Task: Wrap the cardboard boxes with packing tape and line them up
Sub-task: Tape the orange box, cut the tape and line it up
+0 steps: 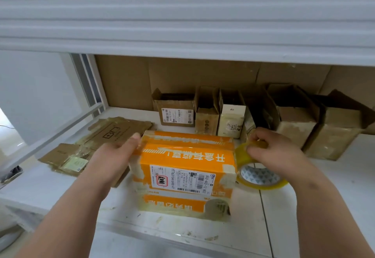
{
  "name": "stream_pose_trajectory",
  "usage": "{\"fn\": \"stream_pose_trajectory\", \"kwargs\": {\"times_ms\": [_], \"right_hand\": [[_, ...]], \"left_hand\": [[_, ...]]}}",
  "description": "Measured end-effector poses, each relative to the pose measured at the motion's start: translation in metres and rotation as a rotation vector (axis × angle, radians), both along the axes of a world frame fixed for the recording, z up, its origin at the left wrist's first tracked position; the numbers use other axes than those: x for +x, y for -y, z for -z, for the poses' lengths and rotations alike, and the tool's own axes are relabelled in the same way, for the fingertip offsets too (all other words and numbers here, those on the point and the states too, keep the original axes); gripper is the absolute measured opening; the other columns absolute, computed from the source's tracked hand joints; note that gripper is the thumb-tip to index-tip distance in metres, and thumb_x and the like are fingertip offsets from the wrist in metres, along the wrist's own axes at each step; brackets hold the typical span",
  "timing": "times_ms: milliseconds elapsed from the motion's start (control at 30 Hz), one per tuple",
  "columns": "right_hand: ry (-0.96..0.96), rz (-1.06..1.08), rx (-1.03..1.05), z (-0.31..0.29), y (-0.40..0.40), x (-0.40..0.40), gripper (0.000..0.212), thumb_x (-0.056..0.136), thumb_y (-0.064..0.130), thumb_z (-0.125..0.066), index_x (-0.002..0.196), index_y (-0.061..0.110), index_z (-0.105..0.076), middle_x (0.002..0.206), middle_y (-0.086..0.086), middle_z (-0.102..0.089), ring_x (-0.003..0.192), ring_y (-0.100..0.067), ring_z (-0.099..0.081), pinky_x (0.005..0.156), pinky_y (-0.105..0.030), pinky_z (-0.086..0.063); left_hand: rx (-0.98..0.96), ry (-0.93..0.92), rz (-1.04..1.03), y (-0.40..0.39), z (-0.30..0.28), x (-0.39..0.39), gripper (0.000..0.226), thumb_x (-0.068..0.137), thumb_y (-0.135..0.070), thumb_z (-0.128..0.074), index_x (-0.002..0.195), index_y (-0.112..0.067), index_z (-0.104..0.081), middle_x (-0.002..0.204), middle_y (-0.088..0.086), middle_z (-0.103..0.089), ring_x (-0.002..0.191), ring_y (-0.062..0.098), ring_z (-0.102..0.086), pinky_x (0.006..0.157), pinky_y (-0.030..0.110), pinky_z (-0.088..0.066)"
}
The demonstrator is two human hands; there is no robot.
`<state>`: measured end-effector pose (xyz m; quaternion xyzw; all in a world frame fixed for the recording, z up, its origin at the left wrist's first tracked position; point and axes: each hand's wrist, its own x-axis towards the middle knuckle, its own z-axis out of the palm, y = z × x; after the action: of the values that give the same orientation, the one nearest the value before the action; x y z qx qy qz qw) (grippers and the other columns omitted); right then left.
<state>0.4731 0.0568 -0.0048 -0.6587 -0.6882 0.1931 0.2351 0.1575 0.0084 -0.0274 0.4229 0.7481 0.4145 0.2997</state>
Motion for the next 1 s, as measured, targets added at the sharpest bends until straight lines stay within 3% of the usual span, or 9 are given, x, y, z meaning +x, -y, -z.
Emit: {"fn": "stream_pose_trajectory", "kwargs": {"times_ms": [133,200,300,400,467,533,667,833,1000], "right_hand": [[0.107,0.005,0.001,-0.004,0.001,-0.003,0.01,0.086,0.035,-0.06,0.091,0.033,-0.052,0.084,0.01,-0.054,0.077,-0.01,-0.049,0.06,-0.028,-0.038],[0.136,0.016,-0.009,-0.005,0.001,-0.005,0.01,0.085,0.035,-0.059,0.088,0.032,-0.051,0.083,0.008,-0.054,0.076,-0.01,-0.049,0.058,-0.028,-0.036],[0.154,0.022,-0.01,-0.003,0.003,-0.009,0.009,0.086,0.034,-0.056,0.085,0.028,-0.05,0.082,0.004,-0.055,0.076,-0.013,-0.051,0.058,-0.028,-0.037],[0.156,0.058,0.008,0.0,0.006,-0.013,0.011,0.091,0.035,-0.048,0.086,0.024,-0.049,0.079,0.0,-0.055,0.075,-0.015,-0.051,0.061,-0.03,-0.039],[0.156,0.097,0.007,0.003,0.007,-0.018,0.024,0.094,0.046,-0.039,0.089,0.024,-0.048,0.081,0.0,-0.056,0.08,-0.019,-0.054,0.072,-0.034,-0.045],[0.256,0.132,-0.038,0.004,0.008,-0.026,0.052,0.09,0.073,-0.03,0.105,0.028,-0.051,0.099,0.001,-0.062,0.099,-0.024,-0.059,0.089,-0.042,-0.045],[0.453,0.179,-0.102,0.002,0.004,-0.041,0.095,0.066,0.099,-0.025,0.125,0.029,-0.052,0.128,-0.002,-0.06,0.121,-0.029,-0.053,0.1,-0.046,-0.034],[0.507,0.173,-0.131,0.001,-0.001,-0.047,0.099,0.062,0.101,-0.025,0.124,0.03,-0.058,0.13,-0.001,-0.06,0.123,-0.028,-0.053,0.105,-0.049,-0.031],[0.35,0.179,-0.196,0.004,-0.008,-0.044,0.089,0.062,0.096,-0.039,0.119,0.032,-0.061,0.124,0.0,-0.064,0.116,-0.027,-0.057,0.101,-0.047,-0.041]], "left_hand": [[-0.122,-0.455,0.068,-0.006,-0.014,0.013,0.053,0.09,-0.063,-0.053,0.12,-0.02,-0.061,0.094,0.0,-0.069,0.079,0.019,-0.06,0.065,0.03,-0.045],[-0.155,-0.565,0.064,-0.009,-0.019,0.017,0.061,0.093,-0.058,-0.053,0.143,-0.027,-0.039,0.119,0.001,-0.065,0.106,0.026,-0.059,0.08,0.036,-0.045],[-0.093,-0.78,0.154,-0.015,-0.02,0.028,0.061,0.098,-0.037,-0.05,0.153,-0.039,-0.022,0.158,0.001,-0.033,0.144,0.03,-0.029,0.114,0.048,-0.031],[-0.041,-0.803,0.378,-0.02,-0.014,0.046,0.053,0.102,-0.026,-0.041,0.153,-0.037,-0.03,0.164,-0.003,-0.019,0.15,0.024,-0.019,0.122,0.047,-0.019],[-0.103,-0.851,0.465,-0.021,-0.012,0.052,0.054,0.104,-0.048,-0.023,0.156,-0.035,-0.02,0.166,-0.006,-0.012,0.153,0.02,-0.007,0.123,0.05,-0.008],[-0.223,-0.861,0.524,-0.019,-0.013,0.054,0.081,0.085,-0.077,0.0,0.157,-0.04,-0.004,0.166,-0.009,0.001,0.153,0.019,0.008,0.122,0.054,0.001],[-0.316,-1.032,0.555,-0.015,-0.014,0.058,0.082,0.073,-0.086,0.007,0.147,-0.055,0.019,0.165,-0.004,0.018,0.15,0.028,0.021,0.118,0.06,0.011],[-0.108,-1.062,0.677,-0.012,-0.007,0.088,0.062,0.098,-0.064,-0.005,0.154,-0.043,0.009,0.165,-0.008,0.016,0.15,0.016,0.02,0.121,0.051,0.009],[-0.176,-1.06,0.778,-0.02,-0.011,0.088,0.083,0.085,-0.081,-0.012,0.155,-0.04,0.007,0.165,-0.01,0.013,0.151,0.011,0.015,0.122,0.052,0.004]]}}
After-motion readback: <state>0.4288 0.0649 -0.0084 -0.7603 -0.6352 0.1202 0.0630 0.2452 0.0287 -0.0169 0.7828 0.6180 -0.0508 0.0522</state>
